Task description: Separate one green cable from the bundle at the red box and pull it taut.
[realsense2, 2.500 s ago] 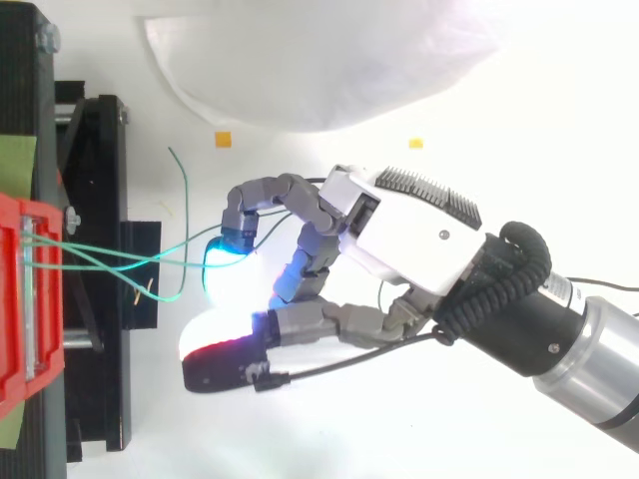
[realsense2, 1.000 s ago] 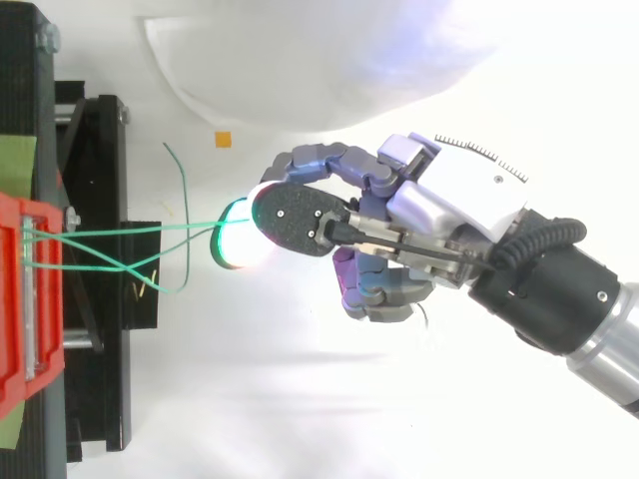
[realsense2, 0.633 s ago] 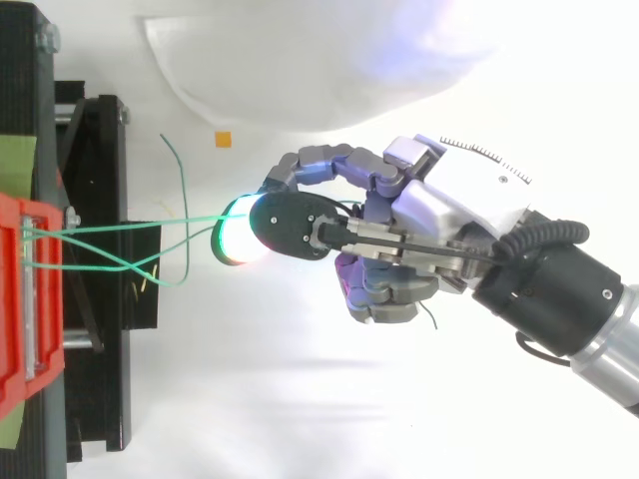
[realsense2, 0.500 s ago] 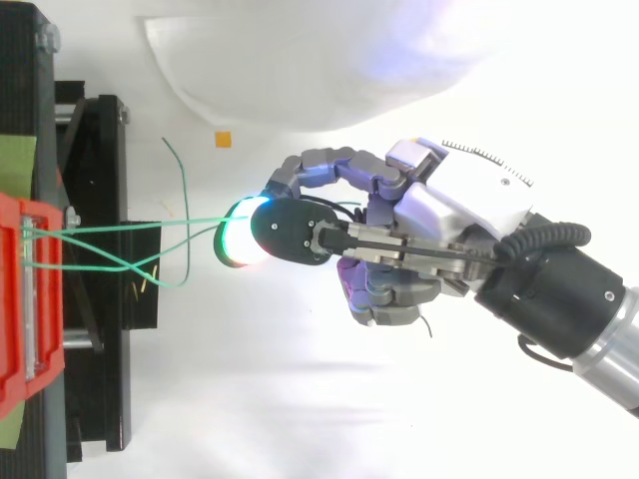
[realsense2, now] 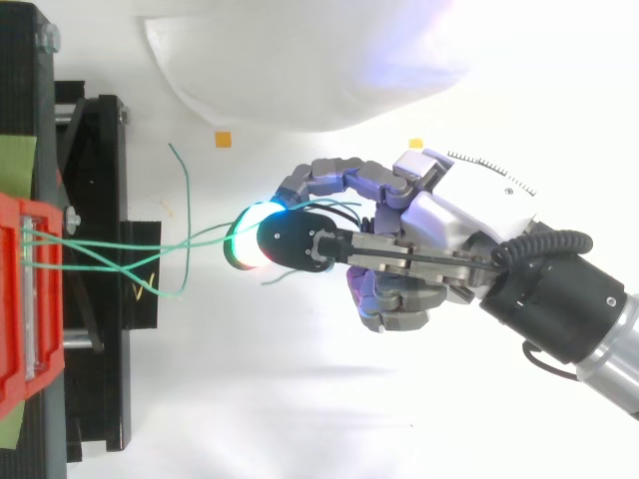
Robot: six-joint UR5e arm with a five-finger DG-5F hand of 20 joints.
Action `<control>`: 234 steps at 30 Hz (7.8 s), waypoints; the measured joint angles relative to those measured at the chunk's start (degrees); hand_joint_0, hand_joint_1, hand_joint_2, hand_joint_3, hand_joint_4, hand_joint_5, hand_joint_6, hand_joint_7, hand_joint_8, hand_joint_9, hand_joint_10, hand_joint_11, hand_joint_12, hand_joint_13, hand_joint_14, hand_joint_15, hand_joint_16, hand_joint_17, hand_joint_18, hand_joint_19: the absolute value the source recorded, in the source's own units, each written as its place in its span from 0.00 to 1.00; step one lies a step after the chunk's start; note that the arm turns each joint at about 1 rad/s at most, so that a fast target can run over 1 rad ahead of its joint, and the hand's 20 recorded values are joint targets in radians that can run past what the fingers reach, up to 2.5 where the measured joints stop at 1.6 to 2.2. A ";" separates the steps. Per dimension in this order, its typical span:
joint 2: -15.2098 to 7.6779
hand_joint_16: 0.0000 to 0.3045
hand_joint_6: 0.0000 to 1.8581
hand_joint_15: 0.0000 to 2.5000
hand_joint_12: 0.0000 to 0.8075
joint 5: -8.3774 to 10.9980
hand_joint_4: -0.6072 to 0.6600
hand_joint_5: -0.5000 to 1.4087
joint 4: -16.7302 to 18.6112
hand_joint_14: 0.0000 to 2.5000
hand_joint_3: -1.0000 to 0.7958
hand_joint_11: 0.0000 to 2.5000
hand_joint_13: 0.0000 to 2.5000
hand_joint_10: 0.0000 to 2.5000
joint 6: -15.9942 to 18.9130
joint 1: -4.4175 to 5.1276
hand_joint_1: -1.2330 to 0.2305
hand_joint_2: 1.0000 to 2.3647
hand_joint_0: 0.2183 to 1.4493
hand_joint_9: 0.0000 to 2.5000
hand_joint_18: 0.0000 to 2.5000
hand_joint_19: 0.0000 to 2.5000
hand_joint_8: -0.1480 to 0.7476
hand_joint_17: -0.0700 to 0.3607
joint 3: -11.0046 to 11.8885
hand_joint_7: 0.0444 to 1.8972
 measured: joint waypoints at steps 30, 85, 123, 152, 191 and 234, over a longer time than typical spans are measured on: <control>-0.01 0.23 0.39 0.67 0.58 6.33 0.59 0.30 0.11 0.00 0.28 0.70 0.82 0.01 -16.01 -0.57 0.42 0.00 0.19 0.98 0.63 0.40 0.49 0.53 -0.04 0.52; 0.02 0.27 0.27 0.60 0.63 -9.28 0.74 0.19 36.87 0.02 0.28 0.56 0.62 0.01 -99.23 -3.63 0.54 0.00 0.13 0.59 0.48 0.38 0.64 0.60 -2.61 0.43; -0.02 0.27 0.27 0.60 0.62 9.41 0.75 0.19 36.76 0.02 0.28 0.56 0.61 0.01 -90.09 1.00 0.55 0.00 0.14 0.59 0.47 0.39 0.63 0.59 4.00 0.44; -4.42 0.27 0.27 0.59 0.61 7.43 0.75 0.19 52.45 0.02 0.28 0.56 0.61 0.01 -100.96 1.10 0.56 0.00 0.14 0.59 0.46 0.39 0.62 0.58 2.00 0.44; -5.84 0.26 0.27 0.60 0.61 27.26 0.75 0.19 55.17 0.02 0.28 0.57 0.61 0.01 -87.57 6.49 0.56 0.00 0.15 0.59 0.47 0.39 0.62 0.58 3.97 0.44; -5.80 0.26 0.27 0.60 0.60 -1.26 0.75 0.19 47.46 0.02 0.28 0.56 0.61 0.01 -108.30 2.94 0.57 0.00 0.15 0.59 0.47 0.39 0.61 0.57 0.17 0.44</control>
